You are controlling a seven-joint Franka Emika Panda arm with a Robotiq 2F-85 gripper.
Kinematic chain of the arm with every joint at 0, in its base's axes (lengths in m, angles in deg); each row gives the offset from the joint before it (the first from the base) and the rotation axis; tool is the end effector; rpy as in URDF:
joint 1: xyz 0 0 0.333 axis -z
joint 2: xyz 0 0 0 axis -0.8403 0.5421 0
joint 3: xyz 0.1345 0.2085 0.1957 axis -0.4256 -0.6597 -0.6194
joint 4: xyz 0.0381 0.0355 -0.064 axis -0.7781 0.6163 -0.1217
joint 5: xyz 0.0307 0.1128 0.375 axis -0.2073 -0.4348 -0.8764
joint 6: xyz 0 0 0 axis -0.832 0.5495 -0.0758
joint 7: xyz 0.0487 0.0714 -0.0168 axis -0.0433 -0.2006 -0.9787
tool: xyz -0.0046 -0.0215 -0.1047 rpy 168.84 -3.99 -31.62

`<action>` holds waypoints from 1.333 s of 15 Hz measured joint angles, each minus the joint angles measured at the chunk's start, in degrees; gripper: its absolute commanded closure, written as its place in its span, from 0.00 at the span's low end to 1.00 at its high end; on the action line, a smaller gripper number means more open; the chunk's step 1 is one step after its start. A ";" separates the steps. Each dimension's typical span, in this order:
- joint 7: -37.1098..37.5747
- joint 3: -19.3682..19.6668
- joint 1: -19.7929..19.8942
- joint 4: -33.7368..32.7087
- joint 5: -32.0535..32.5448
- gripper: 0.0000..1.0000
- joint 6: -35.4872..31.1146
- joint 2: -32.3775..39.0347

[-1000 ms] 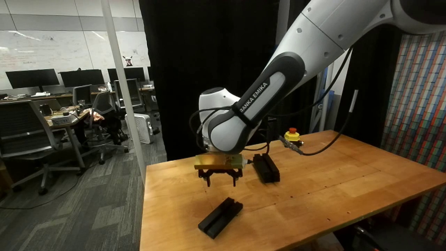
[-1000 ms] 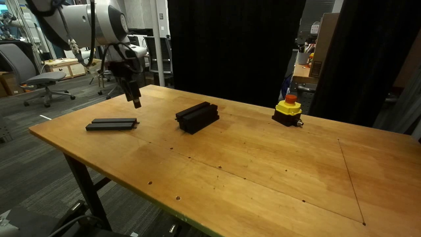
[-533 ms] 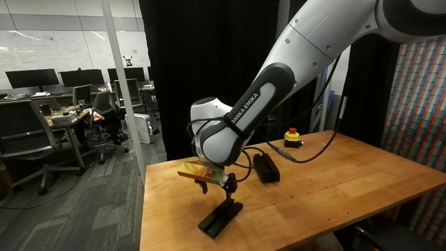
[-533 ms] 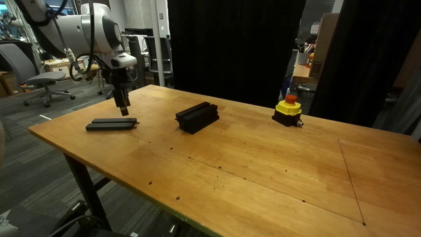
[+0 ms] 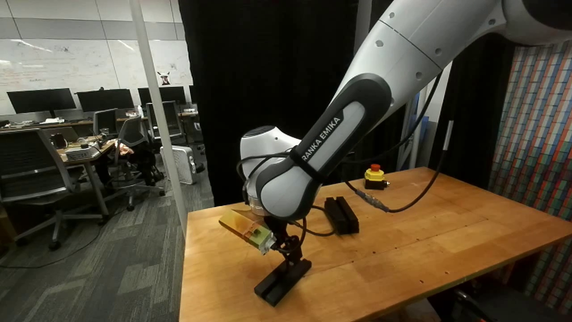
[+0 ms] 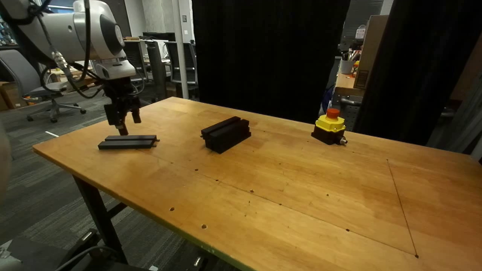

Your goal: Stack up the black pads

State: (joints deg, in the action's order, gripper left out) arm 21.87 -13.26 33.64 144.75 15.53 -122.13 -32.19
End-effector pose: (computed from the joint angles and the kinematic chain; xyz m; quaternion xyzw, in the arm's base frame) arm 0.5090 0.2683 0.2488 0.7940 -0.6063 0.0363 0.0249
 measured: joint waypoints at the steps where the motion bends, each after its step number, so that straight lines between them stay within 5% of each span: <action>1: 1.17 -0.45 -0.01 0.68 -0.19 0.00 0.00 -0.39; 8: 1.46 -2.89 0.58 3.95 -2.55 0.00 -1.67 -1.49; 20: -8.51 -3.38 3.63 7.86 -6.57 0.00 -8.53 -1.34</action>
State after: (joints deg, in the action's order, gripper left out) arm 13.36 -16.64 37.27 152.61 8.97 -130.66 -33.54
